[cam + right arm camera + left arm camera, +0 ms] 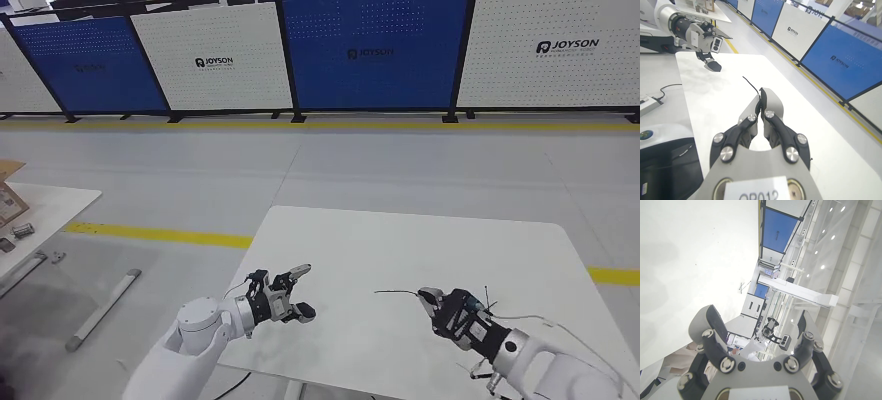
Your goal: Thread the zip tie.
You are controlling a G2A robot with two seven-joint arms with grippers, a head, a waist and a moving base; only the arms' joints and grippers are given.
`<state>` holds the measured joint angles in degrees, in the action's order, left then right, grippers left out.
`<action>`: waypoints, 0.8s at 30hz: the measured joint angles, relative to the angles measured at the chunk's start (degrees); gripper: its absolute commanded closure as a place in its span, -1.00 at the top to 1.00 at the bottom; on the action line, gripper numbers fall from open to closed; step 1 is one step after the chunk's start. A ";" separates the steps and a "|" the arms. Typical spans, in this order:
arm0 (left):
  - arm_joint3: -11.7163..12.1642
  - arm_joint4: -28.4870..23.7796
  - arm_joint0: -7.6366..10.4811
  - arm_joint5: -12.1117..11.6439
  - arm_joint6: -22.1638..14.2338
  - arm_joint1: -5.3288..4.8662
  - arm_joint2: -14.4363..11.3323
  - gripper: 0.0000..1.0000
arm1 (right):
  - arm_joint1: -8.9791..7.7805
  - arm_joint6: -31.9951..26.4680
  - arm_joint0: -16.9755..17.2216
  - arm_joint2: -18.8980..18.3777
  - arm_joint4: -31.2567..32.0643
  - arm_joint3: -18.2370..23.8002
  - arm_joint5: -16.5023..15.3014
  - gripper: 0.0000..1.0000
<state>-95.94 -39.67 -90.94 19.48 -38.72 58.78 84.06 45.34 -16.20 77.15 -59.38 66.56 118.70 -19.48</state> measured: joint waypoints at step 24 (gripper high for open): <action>-2.00 -6.29 1.50 0.01 0.15 -0.30 -5.85 1.00 | 0.86 -7.41 -6.00 6.15 17.79 2.04 0.00 -1.00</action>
<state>-97.95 -45.95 -89.44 19.49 -38.57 58.49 78.21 46.20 -23.61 71.14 -53.23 84.35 120.74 -19.48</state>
